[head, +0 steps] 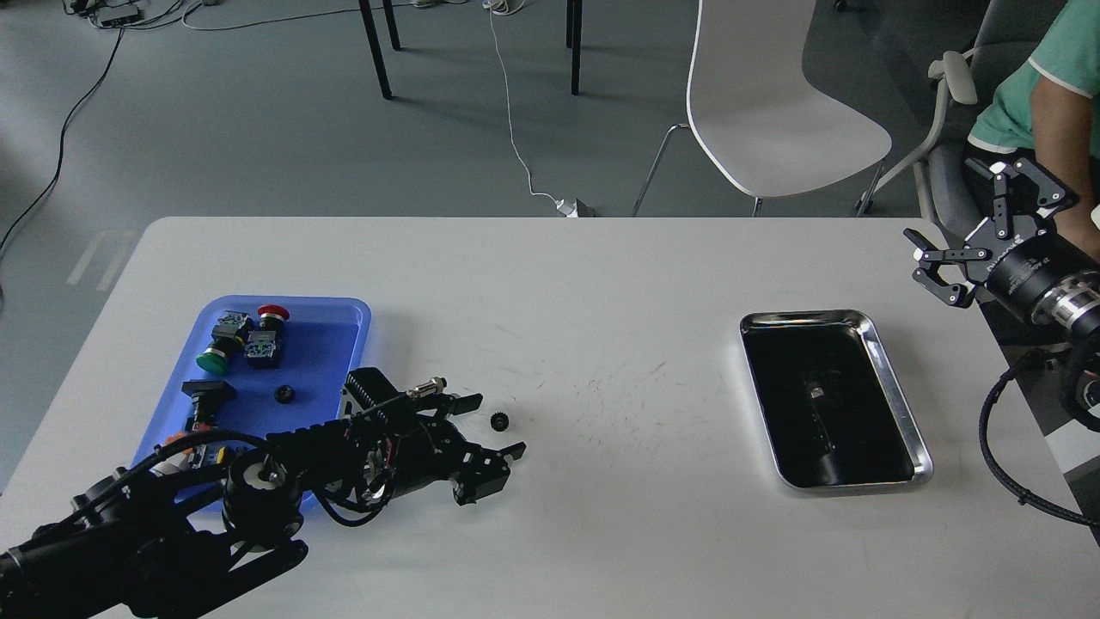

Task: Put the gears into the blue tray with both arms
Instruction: 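Reach the left gripper to the black part and grasp it, then carry the black part into the blue tray and release it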

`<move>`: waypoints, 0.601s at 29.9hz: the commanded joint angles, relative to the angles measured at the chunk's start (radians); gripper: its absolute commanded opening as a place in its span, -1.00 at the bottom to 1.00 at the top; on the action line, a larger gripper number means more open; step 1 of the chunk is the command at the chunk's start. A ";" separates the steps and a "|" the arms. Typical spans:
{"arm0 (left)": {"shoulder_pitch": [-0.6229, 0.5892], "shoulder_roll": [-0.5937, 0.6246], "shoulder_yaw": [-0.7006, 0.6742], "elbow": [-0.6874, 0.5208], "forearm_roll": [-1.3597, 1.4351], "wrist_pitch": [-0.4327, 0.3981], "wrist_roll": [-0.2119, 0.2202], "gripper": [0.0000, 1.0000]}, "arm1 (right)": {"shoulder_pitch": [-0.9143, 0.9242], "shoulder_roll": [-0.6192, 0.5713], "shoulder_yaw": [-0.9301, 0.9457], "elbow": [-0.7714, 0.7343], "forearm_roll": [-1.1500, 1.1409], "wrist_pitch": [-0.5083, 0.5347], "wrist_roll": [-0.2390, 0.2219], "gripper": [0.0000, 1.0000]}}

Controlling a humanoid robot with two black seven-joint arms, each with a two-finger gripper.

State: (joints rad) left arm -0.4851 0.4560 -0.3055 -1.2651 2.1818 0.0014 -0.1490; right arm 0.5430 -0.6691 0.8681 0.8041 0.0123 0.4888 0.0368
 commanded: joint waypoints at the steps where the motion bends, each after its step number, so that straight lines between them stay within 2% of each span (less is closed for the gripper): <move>1: 0.000 -0.002 0.000 0.019 0.000 0.011 0.000 0.47 | 0.000 -0.001 0.000 0.003 0.000 0.000 0.000 0.94; 7: 0.003 -0.007 0.002 0.032 0.000 0.011 -0.003 0.07 | 0.002 0.000 0.000 0.003 0.000 0.000 0.000 0.94; 10: 0.003 -0.008 0.002 0.039 0.000 0.011 -0.004 -0.03 | 0.005 -0.001 0.000 0.003 -0.002 0.000 0.000 0.94; 13: 0.003 -0.008 0.002 0.041 0.000 0.009 -0.006 -0.45 | 0.009 0.000 0.000 0.003 -0.002 0.000 0.000 0.94; 18: 0.003 -0.008 0.002 0.047 0.000 0.009 -0.007 -0.72 | 0.009 0.000 0.000 0.003 -0.002 0.000 0.000 0.94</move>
State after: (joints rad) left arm -0.4822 0.4479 -0.3040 -1.2196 2.1816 0.0112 -0.1541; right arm 0.5519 -0.6691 0.8682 0.8069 0.0108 0.4887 0.0367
